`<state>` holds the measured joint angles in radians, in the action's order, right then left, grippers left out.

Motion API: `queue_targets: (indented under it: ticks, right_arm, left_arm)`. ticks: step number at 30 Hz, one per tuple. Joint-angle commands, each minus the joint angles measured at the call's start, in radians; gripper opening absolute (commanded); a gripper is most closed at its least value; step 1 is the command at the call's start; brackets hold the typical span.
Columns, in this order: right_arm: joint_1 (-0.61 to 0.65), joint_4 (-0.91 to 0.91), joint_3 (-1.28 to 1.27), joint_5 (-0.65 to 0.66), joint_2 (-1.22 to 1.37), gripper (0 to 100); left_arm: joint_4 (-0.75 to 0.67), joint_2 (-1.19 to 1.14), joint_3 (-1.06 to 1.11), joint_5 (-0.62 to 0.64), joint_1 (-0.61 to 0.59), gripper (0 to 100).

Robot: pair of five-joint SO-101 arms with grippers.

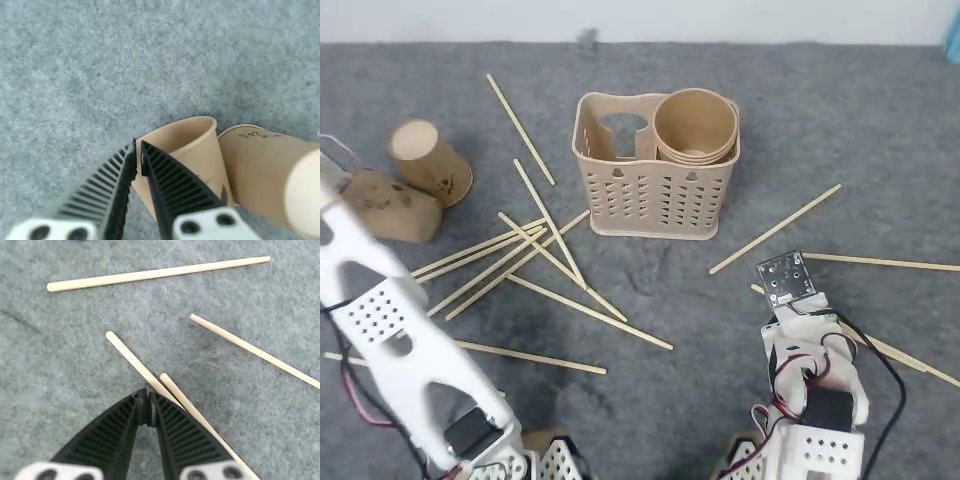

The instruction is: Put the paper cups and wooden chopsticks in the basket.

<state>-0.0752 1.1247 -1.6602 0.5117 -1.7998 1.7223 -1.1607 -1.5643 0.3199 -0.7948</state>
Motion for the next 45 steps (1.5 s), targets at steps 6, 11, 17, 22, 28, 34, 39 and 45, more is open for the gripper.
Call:
queue_targets:
  ticks: [6,11,17,22,28,34,39,45]
  right_arm:
    - [0.008,-0.002,0.003,0.008,-0.015,0.8]
    - [0.008,-0.001,0.003,0.008,-0.015,0.8]
    - [0.008,-0.001,0.003,0.008,-0.015,0.8]
    - [0.008,-0.001,0.003,0.008,-0.015,0.8]
    - [0.008,0.001,0.003,0.008,-0.015,0.8]
    - [0.008,0.001,0.003,0.008,-0.015,0.8]
    - [0.008,0.001,0.003,0.008,-0.015,0.8]
    - [0.008,0.001,0.003,0.008,-0.015,0.8]
  left_arm:
    - [0.035,0.233,0.216,0.012,0.063,1]
    - [0.031,0.33,0.274,0.049,0.06,1]
    - [-0.008,0.381,0.22,0.158,-0.003,1]
    - [-0.061,0.292,0.269,0.198,-0.006,1]
    - [-0.071,0.172,0.226,0.239,0.023,1]
    - [-0.06,0.106,0.114,0.362,0.02,1]
    - [-0.055,0.106,0.051,0.436,-0.012,1]
    - [-0.038,0.095,0.007,0.439,-0.025,1]
